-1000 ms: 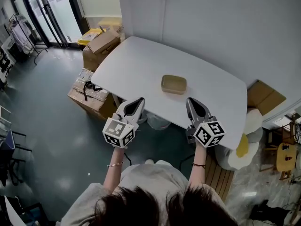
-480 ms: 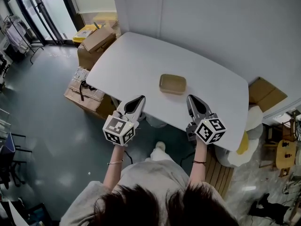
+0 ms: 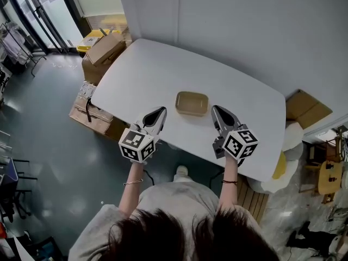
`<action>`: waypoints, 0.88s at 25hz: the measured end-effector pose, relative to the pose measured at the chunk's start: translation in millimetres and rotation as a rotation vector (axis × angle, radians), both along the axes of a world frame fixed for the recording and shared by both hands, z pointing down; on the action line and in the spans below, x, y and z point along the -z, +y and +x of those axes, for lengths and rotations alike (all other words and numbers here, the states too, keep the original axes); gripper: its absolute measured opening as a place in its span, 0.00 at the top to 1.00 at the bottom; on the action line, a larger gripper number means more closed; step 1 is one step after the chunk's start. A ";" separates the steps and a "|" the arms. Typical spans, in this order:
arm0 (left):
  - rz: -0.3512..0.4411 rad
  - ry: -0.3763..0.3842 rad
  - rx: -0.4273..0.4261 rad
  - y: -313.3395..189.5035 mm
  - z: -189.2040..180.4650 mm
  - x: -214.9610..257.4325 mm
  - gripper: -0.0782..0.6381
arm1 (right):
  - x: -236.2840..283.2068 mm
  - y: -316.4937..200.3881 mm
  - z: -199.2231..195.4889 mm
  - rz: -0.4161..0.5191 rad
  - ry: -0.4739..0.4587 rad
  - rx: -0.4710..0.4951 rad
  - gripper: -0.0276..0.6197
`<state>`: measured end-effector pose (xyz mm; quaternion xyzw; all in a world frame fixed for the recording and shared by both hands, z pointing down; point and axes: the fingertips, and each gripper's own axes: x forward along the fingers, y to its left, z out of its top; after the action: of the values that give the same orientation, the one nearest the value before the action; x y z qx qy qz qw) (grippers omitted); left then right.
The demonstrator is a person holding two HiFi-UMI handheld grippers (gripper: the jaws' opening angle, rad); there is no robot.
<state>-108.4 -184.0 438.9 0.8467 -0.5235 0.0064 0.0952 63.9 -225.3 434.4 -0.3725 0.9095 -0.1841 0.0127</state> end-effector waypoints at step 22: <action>-0.148 0.004 -0.091 -73.2 9.6 -55.8 0.90 | -64.1 -65.0 11.5 -0.189 0.067 -0.097 0.94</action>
<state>-98.9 -257.2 494.7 0.8604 -0.4822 0.0474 0.1582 75.4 -290.3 498.5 -0.4217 0.8689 -0.2555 -0.0440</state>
